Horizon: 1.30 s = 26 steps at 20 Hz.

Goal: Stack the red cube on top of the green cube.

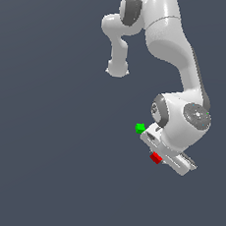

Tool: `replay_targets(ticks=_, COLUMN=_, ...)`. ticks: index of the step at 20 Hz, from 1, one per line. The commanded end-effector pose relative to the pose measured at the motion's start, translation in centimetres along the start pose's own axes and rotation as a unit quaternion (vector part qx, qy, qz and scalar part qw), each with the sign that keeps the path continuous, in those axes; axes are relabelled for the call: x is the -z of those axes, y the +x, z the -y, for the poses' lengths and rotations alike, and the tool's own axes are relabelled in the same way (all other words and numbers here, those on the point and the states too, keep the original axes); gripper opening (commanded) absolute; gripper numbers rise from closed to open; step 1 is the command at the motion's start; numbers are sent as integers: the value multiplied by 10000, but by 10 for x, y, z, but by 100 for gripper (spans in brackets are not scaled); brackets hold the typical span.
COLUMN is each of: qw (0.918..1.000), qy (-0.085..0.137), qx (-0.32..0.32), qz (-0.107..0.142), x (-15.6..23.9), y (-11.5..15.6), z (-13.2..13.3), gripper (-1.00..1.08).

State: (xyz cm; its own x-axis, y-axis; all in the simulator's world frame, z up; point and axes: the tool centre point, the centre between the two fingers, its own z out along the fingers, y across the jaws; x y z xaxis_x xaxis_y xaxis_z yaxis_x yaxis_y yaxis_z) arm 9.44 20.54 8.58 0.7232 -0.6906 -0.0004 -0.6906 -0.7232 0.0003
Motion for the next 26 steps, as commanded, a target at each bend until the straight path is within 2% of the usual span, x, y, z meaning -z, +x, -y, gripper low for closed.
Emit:
replay_targets(ticks=1, qw=10000, qy=1, qx=0, qz=0, x=16, y=0, z=0, gripper=-100)
replay_targets(ticks=6, qw=10000, qy=1, qx=0, qz=0, x=33, y=0, z=0, gripper=-100)
replay_targets(ticks=15, qw=10000, qy=5, qx=0, qz=-4, x=33, y=0, z=0, gripper=-100)
replay_targets(ticks=26, qw=10000, qy=5, qx=0, qz=-4, x=26, y=-12, z=-20, gripper=-100)
